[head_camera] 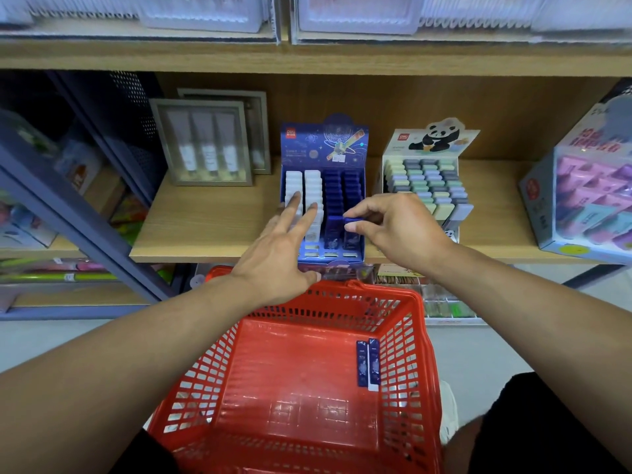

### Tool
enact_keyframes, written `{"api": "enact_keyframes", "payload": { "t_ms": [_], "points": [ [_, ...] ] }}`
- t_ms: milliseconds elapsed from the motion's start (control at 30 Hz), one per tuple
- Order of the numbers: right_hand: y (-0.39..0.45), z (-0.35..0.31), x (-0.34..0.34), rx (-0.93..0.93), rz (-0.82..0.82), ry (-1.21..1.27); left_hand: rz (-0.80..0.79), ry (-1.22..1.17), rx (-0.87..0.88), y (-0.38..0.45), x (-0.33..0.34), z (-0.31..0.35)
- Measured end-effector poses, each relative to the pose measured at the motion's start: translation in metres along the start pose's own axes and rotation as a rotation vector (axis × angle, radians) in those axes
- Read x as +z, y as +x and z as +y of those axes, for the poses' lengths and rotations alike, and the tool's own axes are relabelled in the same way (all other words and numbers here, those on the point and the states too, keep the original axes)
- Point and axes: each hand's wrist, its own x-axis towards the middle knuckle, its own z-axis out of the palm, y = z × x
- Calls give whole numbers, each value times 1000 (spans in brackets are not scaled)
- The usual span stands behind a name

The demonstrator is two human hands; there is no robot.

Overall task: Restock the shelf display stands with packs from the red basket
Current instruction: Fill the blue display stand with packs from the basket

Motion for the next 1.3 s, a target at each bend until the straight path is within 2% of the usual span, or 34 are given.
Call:
{"api": "enact_keyframes", "payload": {
  "t_ms": [133, 300, 533, 733, 1300],
  "points": [
    [2, 0, -3, -60, 57, -118, 9, 32, 20, 1, 1, 0],
    [8, 1, -3, 15, 150, -58, 2, 19, 12, 2, 3, -3],
    [11, 8, -4, 108, 128, -24, -1, 8, 7, 1, 2, -3],
    [8, 6, 3, 67, 111, -136, -3, 15, 6, 2, 3, -2],
    [13, 15, 13, 58, 153, -143, -30, 40, -4, 6, -2, 2]
  ]
}}
